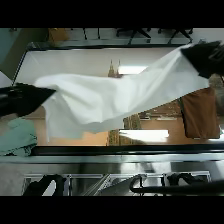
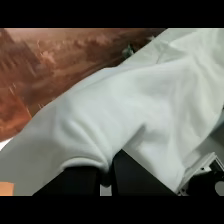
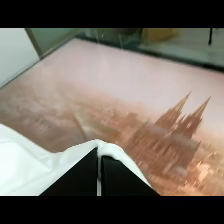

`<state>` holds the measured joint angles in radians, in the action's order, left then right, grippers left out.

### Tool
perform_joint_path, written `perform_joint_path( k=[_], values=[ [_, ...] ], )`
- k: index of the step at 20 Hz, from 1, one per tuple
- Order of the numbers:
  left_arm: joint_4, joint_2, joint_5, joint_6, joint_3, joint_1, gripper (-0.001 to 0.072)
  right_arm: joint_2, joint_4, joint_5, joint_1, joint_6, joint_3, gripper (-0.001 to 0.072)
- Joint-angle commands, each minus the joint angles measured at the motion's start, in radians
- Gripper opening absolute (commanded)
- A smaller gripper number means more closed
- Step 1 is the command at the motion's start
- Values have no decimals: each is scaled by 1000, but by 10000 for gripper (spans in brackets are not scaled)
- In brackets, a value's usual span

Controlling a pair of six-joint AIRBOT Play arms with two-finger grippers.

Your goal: Fold the shirts.

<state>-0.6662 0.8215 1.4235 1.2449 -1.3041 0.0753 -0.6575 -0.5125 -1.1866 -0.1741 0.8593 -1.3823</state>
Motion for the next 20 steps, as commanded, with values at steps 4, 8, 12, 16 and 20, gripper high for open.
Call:
perform_joint_path(
  k=[4,8,12,16,20],
  values=[
    [-30,352,-244,-130,340,-240,19,-258,-8,-46,50,-6,339,18],
    [-71,653,-359,-145,297,-235,361,-463,-10,35,49,-45,431,18],
    [-64,803,-110,-55,92,-132,697,-556,-8,54,45,-52,430,18],
    [-69,740,54,-24,126,-110,697,-556,-11,64,45,-71,429,18],
    [-75,573,-5,-11,336,-112,696,-556,-11,61,45,-71,428,18]
  ],
)
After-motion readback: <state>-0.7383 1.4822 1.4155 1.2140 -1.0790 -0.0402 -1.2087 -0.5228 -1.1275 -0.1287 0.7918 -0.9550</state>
